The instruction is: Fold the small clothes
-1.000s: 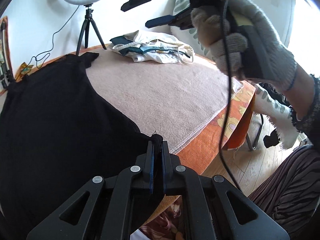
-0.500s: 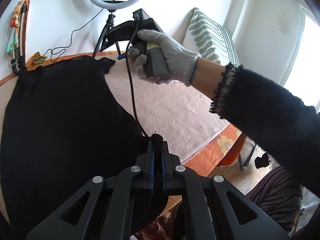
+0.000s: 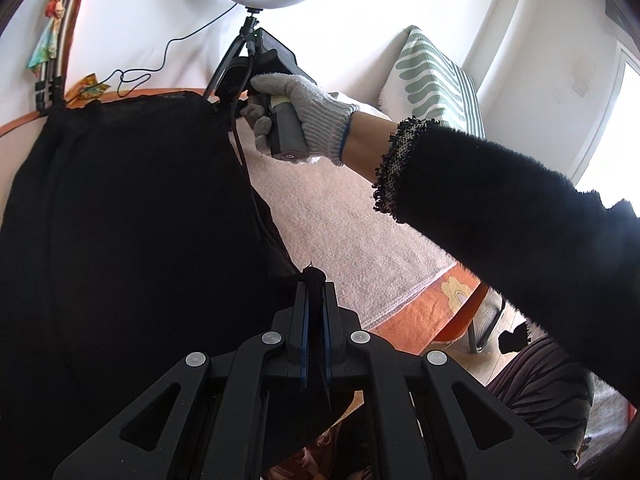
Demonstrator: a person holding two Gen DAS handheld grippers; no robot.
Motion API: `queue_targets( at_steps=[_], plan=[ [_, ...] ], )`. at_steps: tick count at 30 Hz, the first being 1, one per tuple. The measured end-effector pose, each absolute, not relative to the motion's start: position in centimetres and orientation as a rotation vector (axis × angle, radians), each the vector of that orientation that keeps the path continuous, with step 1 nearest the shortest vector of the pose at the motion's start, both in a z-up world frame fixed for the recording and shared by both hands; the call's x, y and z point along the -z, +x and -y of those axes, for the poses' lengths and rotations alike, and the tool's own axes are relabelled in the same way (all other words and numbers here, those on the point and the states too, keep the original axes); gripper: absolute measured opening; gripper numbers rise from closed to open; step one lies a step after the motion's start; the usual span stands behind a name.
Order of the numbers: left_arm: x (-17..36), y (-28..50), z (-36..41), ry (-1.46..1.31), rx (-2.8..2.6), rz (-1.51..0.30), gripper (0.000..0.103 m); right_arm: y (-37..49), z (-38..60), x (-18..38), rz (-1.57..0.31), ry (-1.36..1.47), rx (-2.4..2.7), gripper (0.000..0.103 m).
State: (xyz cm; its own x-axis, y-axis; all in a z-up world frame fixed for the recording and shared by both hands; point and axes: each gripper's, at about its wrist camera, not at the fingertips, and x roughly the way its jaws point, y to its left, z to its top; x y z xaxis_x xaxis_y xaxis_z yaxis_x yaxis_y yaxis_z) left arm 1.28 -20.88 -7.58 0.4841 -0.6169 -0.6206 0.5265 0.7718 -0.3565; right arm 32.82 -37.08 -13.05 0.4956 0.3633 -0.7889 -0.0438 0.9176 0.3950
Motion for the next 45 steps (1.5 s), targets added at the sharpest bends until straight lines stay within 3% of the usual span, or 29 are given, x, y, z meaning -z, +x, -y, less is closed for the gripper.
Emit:
queue_targets(
  at_steps=[4, 21, 35, 45],
  plan=[
    [7.5, 1.1, 20.0, -0.16, 0.674, -0.806, 0.004, 32.9, 35.4, 11.7, -1.021, 0.249, -0.245, 0.0],
    [7.2, -2.1, 14.4, -0.271, 0.523, -0.747, 0.004, 33.7, 21.9, 4.1, -0.962, -0.205, -0.183, 0.0],
    [9.2, -3.4, 12.7, -0.24, 0.453, -0.747, 0.004, 33.9, 9.2, 8.5, -0.969, -0.478, -0.244, 0.0],
    [9.5, -3.6, 13.1, -0.221, 0.465, -0.763, 0.004, 33.8, 6.8, 11.4, -0.987, -0.536, -0.268, 0.0]
  ],
)
